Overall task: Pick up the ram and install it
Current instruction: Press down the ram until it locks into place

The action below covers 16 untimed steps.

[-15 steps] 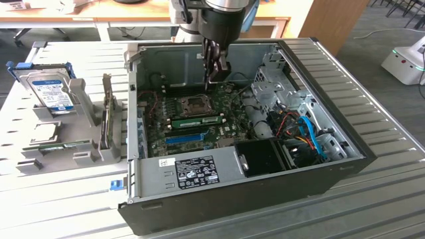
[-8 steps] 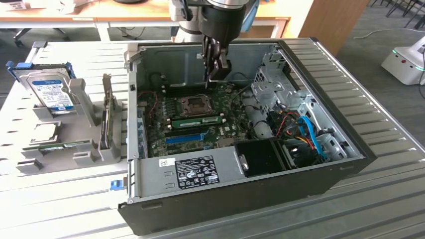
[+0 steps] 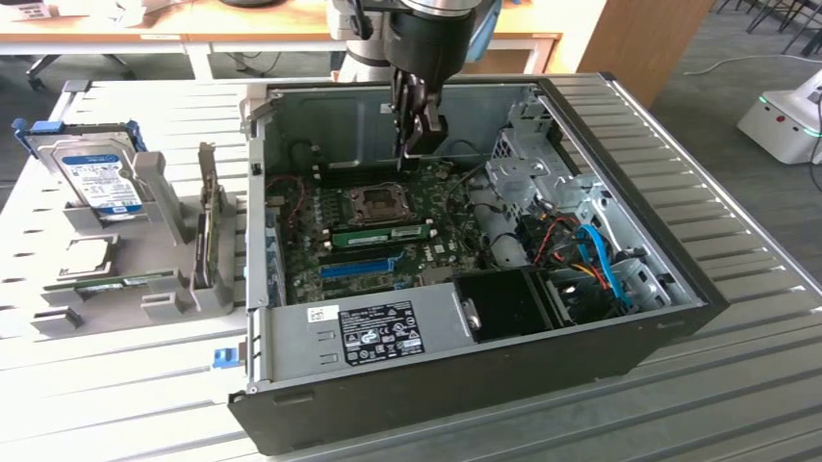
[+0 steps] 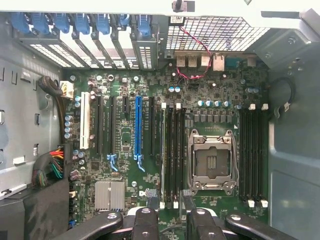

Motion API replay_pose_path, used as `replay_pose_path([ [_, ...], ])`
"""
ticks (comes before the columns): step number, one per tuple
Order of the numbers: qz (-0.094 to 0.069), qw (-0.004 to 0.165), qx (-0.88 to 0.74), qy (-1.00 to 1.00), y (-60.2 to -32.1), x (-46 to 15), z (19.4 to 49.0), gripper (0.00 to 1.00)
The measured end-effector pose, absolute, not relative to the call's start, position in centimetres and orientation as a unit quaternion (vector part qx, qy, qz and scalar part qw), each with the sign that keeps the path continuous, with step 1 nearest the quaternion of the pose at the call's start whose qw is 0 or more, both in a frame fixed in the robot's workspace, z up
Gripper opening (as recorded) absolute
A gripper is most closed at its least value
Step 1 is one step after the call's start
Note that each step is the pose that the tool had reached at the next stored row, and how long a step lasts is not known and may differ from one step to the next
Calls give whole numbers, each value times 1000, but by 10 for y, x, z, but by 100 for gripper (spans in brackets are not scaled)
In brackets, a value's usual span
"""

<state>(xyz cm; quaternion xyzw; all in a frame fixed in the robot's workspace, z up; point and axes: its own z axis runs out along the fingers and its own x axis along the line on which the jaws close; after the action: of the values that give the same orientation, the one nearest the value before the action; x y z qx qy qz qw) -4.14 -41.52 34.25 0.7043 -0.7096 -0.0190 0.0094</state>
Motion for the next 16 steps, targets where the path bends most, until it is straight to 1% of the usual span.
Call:
replay_pose_path([
  [4, -19, 9, 704, -710, -415, -41, 343, 30],
  [6, -19, 9, 704, -710, -415, -41, 343, 17],
  [7, -19, 9, 704, -710, -415, -41, 343, 17],
  [8, -19, 9, 704, -710, -415, -41, 343, 11],
  [16, -19, 9, 704, -710, -415, -41, 343, 11],
])
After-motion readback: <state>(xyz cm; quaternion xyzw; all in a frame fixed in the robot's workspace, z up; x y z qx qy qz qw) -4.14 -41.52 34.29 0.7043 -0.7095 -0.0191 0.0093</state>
